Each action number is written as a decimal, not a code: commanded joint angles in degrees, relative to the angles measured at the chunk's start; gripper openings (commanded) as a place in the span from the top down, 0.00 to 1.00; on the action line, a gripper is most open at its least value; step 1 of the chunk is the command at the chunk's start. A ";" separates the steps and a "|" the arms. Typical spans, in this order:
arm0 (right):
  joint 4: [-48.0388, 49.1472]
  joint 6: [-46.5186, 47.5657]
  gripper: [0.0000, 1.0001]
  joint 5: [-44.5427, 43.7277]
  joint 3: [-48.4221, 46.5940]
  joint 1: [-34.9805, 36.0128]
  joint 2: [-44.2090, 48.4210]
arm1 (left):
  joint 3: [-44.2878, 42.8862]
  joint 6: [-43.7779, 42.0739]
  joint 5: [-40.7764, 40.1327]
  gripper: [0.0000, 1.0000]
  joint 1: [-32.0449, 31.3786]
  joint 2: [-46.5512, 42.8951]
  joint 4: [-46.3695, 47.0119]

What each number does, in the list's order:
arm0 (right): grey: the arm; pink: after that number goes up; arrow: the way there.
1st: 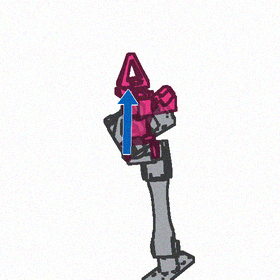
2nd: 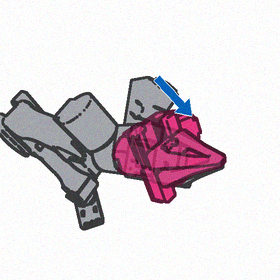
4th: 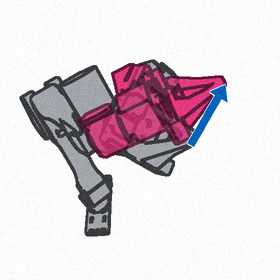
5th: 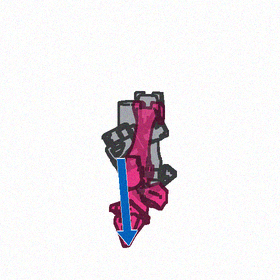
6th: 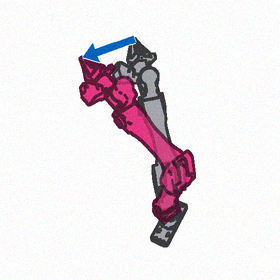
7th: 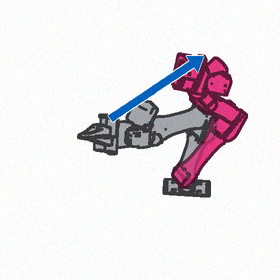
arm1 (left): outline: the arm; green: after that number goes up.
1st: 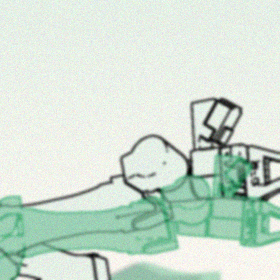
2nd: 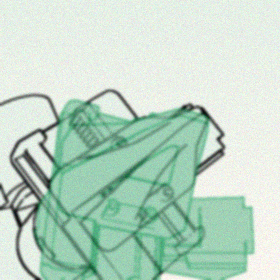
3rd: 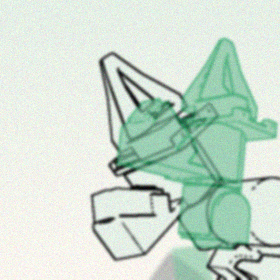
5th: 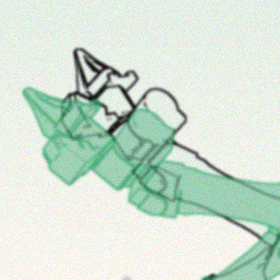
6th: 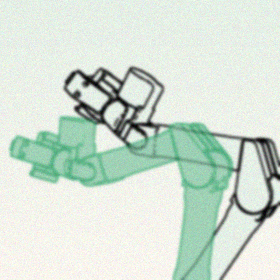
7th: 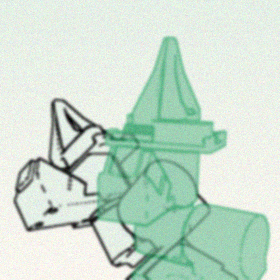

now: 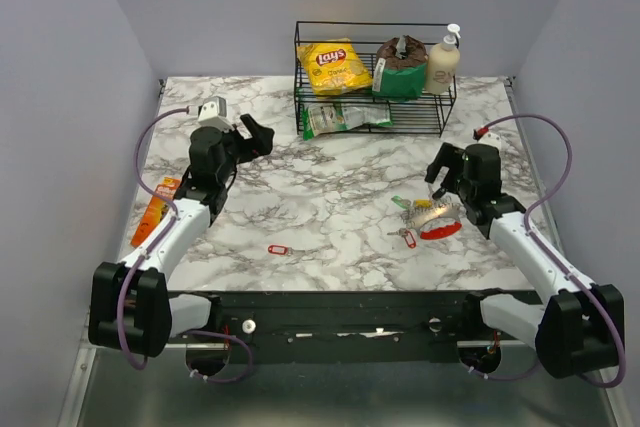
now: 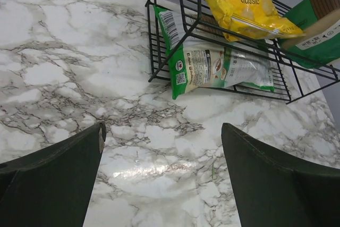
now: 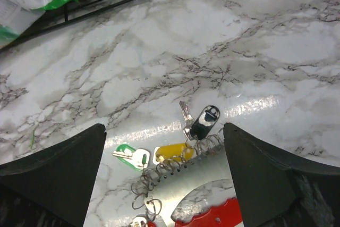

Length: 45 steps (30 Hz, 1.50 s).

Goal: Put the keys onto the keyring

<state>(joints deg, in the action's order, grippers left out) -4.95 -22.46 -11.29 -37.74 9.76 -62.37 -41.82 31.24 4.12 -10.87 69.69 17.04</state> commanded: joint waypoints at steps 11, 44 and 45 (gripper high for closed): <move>-9.81 -1.01 0.07 -4.18 -4.01 0.08 -11.28 | -16.01 -9.80 -9.92 0.01 -15.13 8.44 -14.84; -10.17 -3.56 0.32 1.27 -3.40 -1.94 -14.27 | -16.97 -12.35 0.19 0.01 -27.97 16.35 -9.74; -10.25 -3.64 0.33 1.18 -3.57 -2.11 -14.53 | -17.06 -12.52 0.01 0.01 -28.15 16.70 -9.83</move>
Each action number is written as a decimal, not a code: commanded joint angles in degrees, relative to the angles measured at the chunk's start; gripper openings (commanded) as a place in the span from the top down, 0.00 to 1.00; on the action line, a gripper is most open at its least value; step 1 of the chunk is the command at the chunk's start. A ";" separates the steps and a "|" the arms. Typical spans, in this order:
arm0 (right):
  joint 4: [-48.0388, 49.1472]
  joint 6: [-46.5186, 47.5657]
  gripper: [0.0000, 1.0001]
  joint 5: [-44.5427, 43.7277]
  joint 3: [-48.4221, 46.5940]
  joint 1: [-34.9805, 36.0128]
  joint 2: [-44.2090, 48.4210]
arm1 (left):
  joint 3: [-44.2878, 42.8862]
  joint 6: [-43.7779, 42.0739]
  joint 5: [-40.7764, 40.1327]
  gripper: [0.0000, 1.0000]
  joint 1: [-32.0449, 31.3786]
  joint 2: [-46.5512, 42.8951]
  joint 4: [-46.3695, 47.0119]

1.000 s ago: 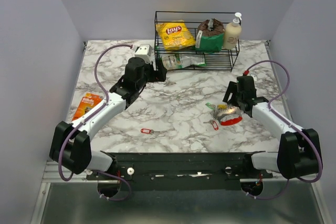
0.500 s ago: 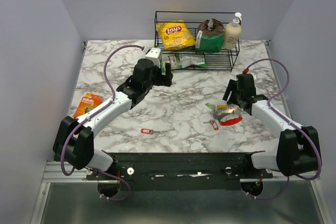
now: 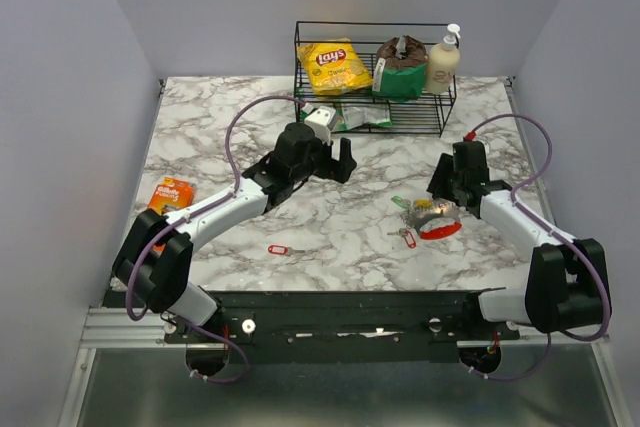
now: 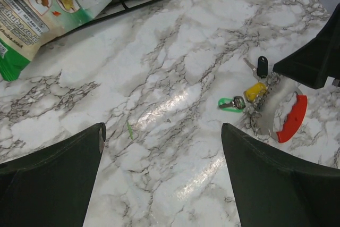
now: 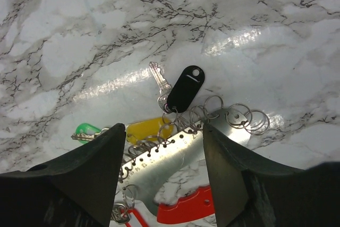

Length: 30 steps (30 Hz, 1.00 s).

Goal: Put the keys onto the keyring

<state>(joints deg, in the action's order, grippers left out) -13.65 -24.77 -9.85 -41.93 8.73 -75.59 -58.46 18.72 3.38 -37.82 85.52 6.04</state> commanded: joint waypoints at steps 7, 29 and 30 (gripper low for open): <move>-2.70 -0.98 0.55 -0.08 -0.96 -1.96 -4.03 | -0.61 -0.44 0.05 0.01 -1.64 1.76 0.46; -4.46 -0.45 0.56 -4.92 -4.47 -4.51 -6.32 | -1.13 -0.09 -0.04 0.01 -1.64 2.99 0.37; -4.46 -0.45 0.57 -5.01 -4.91 -4.51 -7.19 | -1.22 -0.26 0.05 0.01 -1.73 3.08 0.29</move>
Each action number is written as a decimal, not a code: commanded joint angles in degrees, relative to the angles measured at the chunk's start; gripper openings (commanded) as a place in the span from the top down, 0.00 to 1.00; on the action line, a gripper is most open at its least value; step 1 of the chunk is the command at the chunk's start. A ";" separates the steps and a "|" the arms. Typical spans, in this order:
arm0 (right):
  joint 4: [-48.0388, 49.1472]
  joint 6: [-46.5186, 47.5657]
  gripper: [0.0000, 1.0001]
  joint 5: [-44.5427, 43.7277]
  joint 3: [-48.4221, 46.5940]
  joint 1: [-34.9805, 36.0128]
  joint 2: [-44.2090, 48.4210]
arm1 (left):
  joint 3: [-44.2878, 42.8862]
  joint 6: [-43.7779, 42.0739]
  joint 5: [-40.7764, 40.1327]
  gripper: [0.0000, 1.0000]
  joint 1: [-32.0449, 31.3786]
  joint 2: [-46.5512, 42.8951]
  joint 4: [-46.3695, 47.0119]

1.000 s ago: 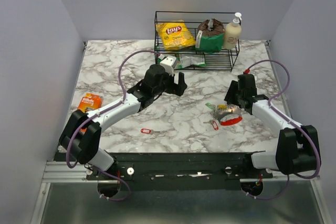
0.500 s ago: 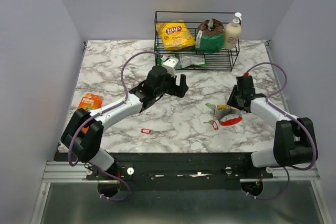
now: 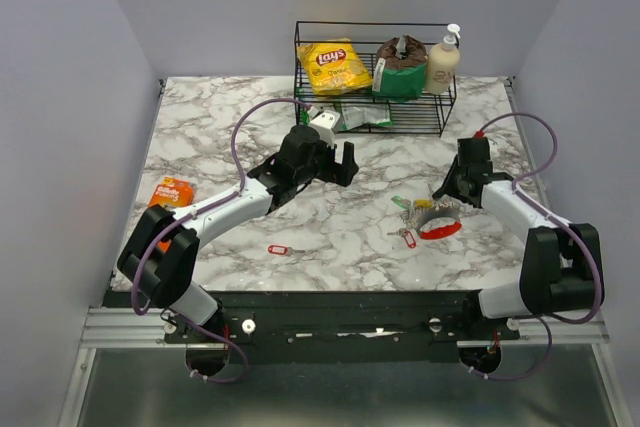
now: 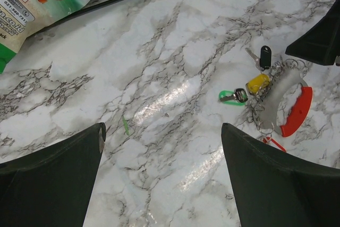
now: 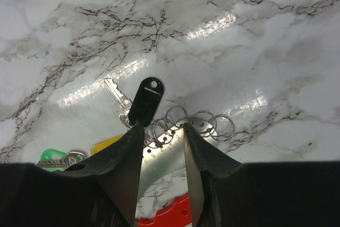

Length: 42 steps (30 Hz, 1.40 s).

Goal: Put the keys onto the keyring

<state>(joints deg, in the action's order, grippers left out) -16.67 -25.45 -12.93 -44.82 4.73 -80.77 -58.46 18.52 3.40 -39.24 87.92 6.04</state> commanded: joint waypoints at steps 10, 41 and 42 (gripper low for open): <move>-1.70 -0.04 0.59 -0.52 -4.31 -0.86 -5.27 | -0.08 0.37 -0.50 0.01 -0.22 0.06 0.64; -7.42 2.51 0.85 0.98 -8.18 -1.04 -13.09 | -0.60 -1.30 -4.71 0.01 -0.22 -0.29 -1.74; -7.42 2.51 0.89 0.63 -8.27 -1.13 -13.01 | -0.61 -1.56 -4.98 0.01 -0.22 -0.38 -1.91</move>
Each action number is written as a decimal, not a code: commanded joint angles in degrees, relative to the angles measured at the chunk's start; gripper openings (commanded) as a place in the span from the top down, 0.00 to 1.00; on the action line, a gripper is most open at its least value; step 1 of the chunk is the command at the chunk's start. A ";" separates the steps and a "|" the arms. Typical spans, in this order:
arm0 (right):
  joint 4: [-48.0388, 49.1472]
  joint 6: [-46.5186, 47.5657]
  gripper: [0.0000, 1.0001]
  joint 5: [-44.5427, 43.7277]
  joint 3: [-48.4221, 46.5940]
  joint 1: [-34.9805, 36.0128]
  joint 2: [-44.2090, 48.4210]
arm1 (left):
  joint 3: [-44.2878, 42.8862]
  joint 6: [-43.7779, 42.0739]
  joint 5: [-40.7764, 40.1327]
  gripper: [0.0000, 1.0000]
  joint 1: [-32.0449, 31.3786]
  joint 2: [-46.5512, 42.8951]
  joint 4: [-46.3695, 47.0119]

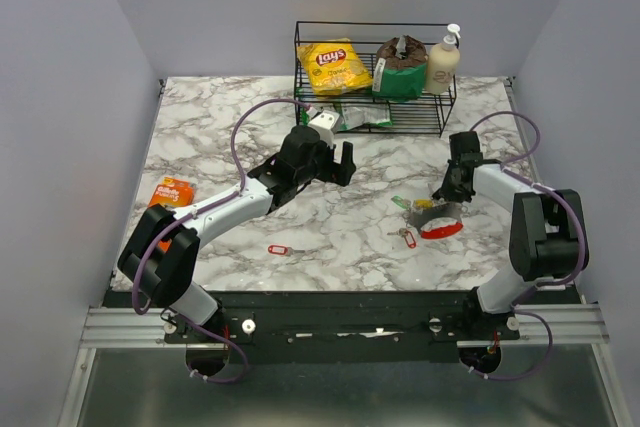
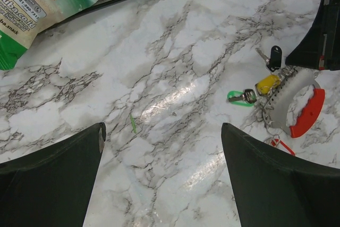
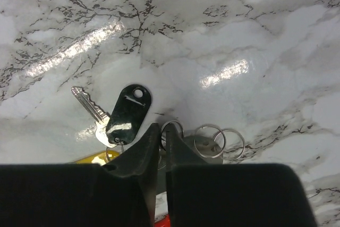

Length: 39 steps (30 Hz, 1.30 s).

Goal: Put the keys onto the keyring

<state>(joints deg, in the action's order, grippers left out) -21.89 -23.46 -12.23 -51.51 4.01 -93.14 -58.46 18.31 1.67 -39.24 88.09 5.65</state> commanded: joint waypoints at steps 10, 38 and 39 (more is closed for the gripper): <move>-2.28 1.58 0.99 2.55 -2.11 -0.23 5.16 | -0.61 -1.87 -6.24 0.01 -0.22 -1.08 -2.84; -4.48 2.02 0.99 19.17 -26.01 22.97 -13.55 | 2.38 -2.66 -15.73 0.01 0.31 -5.83 -7.67; -4.48 2.11 0.99 20.22 -26.71 23.41 -14.16 | 2.47 -2.49 -15.73 0.01 0.40 -5.83 -7.76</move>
<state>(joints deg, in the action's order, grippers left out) -25.26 -21.56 3.73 -73.97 25.19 -105.30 -57.21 16.08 -11.25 -39.22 83.90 -0.27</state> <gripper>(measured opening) 0.013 0.987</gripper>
